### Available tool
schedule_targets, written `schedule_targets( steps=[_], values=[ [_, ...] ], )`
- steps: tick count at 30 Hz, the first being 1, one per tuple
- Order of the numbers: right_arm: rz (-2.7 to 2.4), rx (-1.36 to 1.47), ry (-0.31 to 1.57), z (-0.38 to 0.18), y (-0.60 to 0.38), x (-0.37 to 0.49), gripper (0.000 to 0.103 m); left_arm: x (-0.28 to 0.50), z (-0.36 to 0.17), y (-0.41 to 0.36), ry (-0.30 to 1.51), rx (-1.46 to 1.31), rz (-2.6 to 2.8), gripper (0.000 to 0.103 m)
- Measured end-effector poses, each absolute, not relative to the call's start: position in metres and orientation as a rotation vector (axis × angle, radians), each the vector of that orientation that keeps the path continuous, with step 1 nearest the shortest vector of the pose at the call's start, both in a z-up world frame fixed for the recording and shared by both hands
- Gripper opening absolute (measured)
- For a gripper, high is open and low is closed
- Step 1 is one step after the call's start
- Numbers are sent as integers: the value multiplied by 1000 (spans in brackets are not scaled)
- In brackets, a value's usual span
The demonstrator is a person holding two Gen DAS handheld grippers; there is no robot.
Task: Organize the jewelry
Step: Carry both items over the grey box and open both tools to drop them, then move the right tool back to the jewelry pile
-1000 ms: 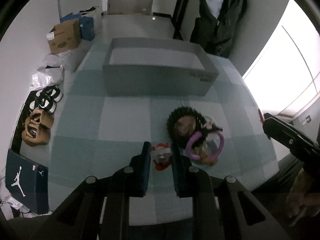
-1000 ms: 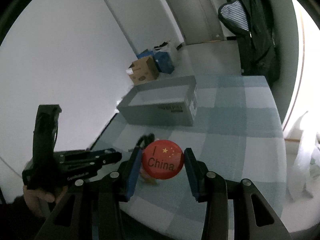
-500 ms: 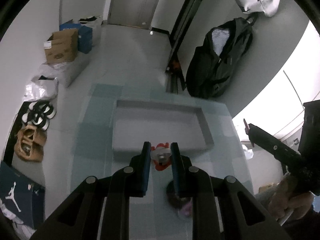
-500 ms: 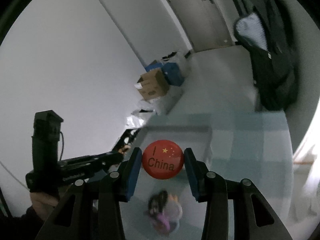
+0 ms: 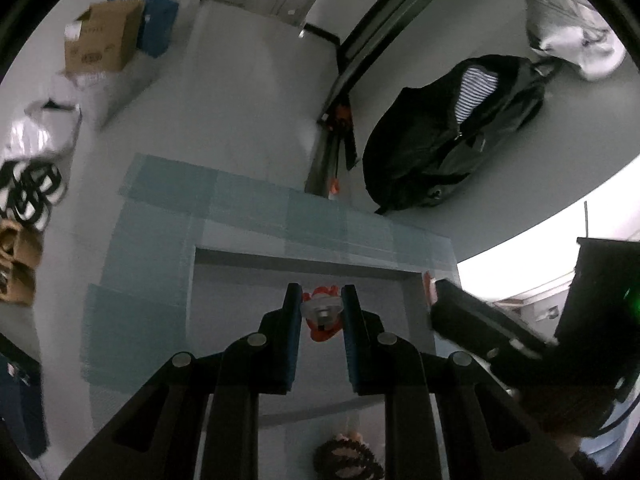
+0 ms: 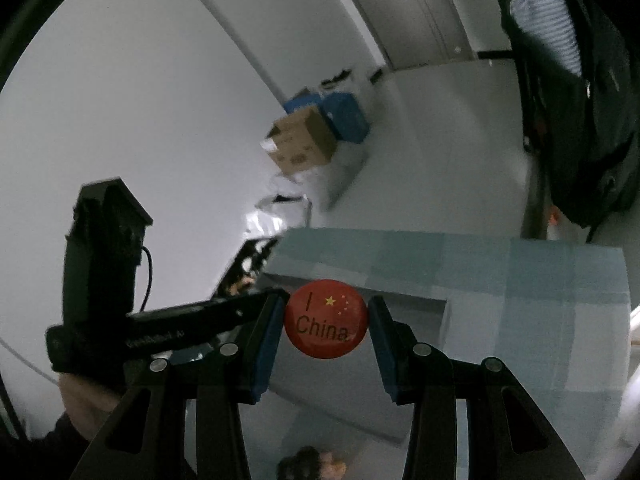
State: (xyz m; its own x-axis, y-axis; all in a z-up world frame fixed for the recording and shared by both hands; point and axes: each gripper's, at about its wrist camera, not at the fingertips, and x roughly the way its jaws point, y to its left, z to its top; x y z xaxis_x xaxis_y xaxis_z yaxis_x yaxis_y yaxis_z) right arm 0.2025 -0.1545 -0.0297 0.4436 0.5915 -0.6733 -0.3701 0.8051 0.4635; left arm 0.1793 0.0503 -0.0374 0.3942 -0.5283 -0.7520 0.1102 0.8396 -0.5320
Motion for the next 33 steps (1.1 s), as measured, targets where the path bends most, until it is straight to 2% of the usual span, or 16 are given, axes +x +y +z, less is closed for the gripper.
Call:
schedule_targets(
  steps=[11, 13, 14, 16, 17, 23, 33],
  values=[
    [563, 176, 1013, -48, -139, 213, 43, 197, -49, 48, 1144, -485, -408, 15],
    [552, 174, 1020, -48, -140, 215, 49, 199, -49, 51, 1158, -495, -402, 17],
    [552, 179, 1015, -46, -141, 214, 52, 200, -48, 51, 1160, -497, -402, 22],
    [554, 196, 997, -41, -144, 212, 71, 196, -40, 55, 1133, -503, -414, 61],
    [561, 202, 982, -37, -146, 210, 73, 194, -37, 57, 1105, -507, -419, 65],
    [562, 173, 908, -16, -157, 193, 75, 177, -22, 66, 1056, -484, -417, 66],
    [533, 185, 789, 4, -178, 143, 91, 126, 1, 63, 935, -355, -379, 66]
  ],
)
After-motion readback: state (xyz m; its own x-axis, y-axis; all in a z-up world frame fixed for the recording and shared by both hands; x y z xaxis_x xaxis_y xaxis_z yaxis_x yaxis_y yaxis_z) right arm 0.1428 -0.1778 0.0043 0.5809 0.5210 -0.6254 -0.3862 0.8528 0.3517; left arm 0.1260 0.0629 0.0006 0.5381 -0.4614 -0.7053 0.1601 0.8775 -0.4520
